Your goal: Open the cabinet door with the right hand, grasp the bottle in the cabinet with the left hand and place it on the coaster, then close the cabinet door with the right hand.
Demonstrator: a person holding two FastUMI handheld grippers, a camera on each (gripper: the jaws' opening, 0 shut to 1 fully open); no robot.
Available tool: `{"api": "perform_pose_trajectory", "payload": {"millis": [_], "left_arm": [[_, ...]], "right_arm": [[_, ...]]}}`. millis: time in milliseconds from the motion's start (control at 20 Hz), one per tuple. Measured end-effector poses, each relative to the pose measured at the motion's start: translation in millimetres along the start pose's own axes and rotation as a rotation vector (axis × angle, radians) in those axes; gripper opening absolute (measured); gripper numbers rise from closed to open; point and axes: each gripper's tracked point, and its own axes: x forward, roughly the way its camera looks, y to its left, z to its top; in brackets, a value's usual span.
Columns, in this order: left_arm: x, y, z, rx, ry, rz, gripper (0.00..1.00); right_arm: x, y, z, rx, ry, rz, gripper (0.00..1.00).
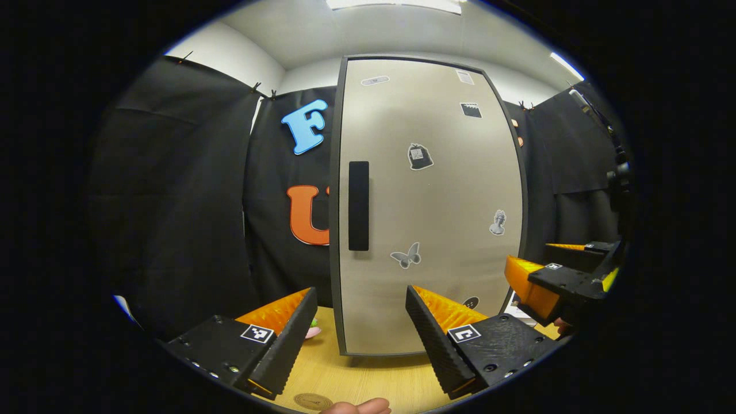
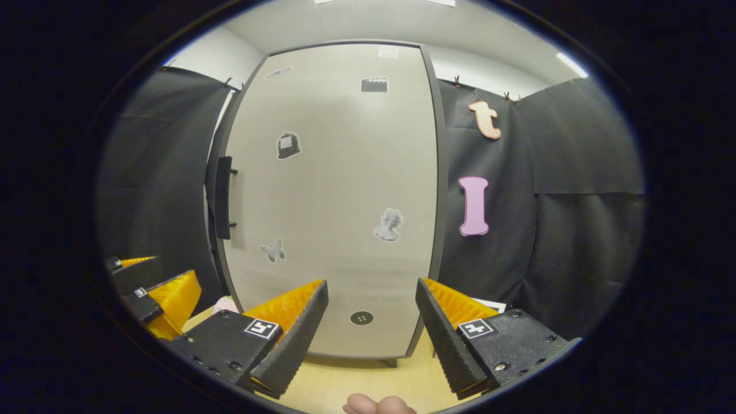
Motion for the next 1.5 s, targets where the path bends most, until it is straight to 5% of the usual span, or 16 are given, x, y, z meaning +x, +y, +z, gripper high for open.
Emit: {"api": "perform_pose_trajectory", "payload": {"millis": [350, 650, 1000, 1100, 1350, 1500], "left_arm": [[-27.7, 11.2, 3.1, 0.003, -0.004, 0.004, 0.94], [-57.8, 48.5, -5.8, 0.023, -0.002, 0.081, 0.94], [-91.7, 97.0, -17.6, 0.01, 0.022, 0.179, 0.94], [-96.7, 101.2, -21.4, 0.009, 0.03, 0.188, 0.94], [-105.2, 117.8, -27.8, 0.012, 0.051, 0.188, 0.94], [-107.0, 124.2, -26.2, 0.014, 0.038, 0.174, 0.94]], "right_arm": [[29.5, 51.8, 32.6, -0.061, -0.059, 0.113, 0.98], [57.0, 150.9, 73.6, -0.104, -0.162, 0.272, 0.98], [89.1, 220.9, 85.8, -0.243, -0.225, 0.23, 0.99], [93.7, 230.9, 82.2, -0.248, -0.202, 0.251, 0.91], [101.8, 233.2, 80.2, -0.272, -0.168, 0.252, 0.42], [96.1, 239.9, 77.9, -0.21, -0.11, 0.274, 0.38]]}}
